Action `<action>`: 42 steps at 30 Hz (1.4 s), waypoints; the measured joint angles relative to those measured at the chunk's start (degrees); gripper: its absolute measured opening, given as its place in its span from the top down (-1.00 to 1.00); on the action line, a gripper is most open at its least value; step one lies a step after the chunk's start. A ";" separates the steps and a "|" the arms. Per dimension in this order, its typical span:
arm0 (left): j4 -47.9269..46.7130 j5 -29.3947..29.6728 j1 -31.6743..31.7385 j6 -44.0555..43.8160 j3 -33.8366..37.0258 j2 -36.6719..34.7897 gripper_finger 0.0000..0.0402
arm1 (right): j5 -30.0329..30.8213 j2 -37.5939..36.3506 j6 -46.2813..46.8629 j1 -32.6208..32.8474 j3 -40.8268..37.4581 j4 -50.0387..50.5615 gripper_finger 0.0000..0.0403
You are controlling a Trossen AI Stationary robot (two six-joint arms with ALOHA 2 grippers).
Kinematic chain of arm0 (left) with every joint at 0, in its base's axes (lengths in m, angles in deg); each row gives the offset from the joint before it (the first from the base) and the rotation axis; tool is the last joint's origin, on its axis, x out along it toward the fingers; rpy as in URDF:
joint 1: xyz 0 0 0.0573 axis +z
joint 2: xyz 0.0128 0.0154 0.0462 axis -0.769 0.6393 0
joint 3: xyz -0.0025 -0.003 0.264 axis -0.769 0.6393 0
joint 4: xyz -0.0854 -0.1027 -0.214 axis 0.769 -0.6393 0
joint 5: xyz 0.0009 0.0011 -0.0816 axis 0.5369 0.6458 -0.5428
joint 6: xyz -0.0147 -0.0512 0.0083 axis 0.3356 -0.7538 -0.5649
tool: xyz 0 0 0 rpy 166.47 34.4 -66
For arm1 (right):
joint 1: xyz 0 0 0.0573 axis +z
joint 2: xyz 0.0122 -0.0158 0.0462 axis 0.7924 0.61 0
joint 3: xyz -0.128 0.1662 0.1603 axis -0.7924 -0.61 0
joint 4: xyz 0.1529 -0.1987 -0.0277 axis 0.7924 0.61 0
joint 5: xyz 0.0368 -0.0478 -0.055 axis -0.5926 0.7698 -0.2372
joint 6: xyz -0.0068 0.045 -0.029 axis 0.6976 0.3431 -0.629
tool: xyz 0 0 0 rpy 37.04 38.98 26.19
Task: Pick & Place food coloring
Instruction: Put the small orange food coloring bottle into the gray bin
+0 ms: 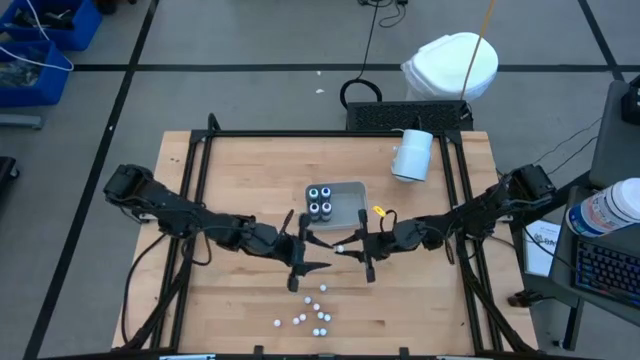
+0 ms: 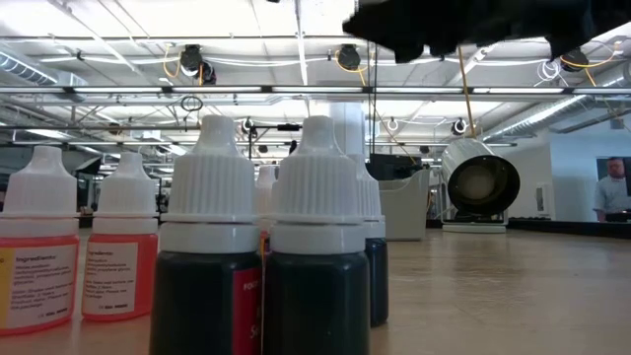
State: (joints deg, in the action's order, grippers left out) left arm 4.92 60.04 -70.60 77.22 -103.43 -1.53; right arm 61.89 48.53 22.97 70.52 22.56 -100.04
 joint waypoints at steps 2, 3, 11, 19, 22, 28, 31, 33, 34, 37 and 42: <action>-5.61 0.44 -0.23 -0.24 -0.79 -0.82 -0.04 | -0.35 0.00 1.26 -0.86 0.79 4.70 0.72; -8.33 0.95 -0.44 -0.41 -1.49 -1.00 -0.05 | -0.63 0.01 2.07 -1.29 1.63 7.34 0.72; -31.61 1.74 -0.55 0.37 -12.51 2.48 -0.06 | -5.11 0.02 5.65 -1.11 5.71 17.54 0.73; -42.30 3.95 -1.23 5.05 -24.07 11.15 -0.06 | -9.46 0.02 8.11 -1.22 5.71 17.67 0.73; -42.73 5.60 -1.27 7.74 -26.88 14.00 -0.06 | -9.53 0.03 8.02 -1.09 5.71 18.22 0.73; -45.19 9.43 -0.70 6.82 -33.19 17.40 -0.06 | -9.31 0.07 8.04 -1.17 5.71 18.99 0.71; -48.40 10.50 -0.03 2.86 -36.24 17.87 -0.06 | -9.31 0.07 7.98 -1.22 5.71 19.05 0.70; -49.72 10.26 0.65 -0.10 -37.67 17.87 -0.06 | -9.25 0.07 7.91 -1.28 5.71 19.22 0.70; -50.69 9.63 1.01 -1.73 -38.46 17.87 -0.06 | -9.23 0.07 7.67 -1.30 5.71 19.27 0.70; -54.62 7.83 2.16 -6.82 -40.55 17.87 -0.06 | -9.22 0.07 7.16 -1.28 5.71 19.48 0.71; -58.11 2.70 3.26 -11.48 -41.13 17.90 -0.06 | -9.02 0.07 6.81 -1.37 5.71 19.53 0.69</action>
State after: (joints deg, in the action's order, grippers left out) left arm -53.18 62.73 -67.34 65.75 -144.56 16.37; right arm 52.87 48.60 29.78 69.15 28.27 -80.50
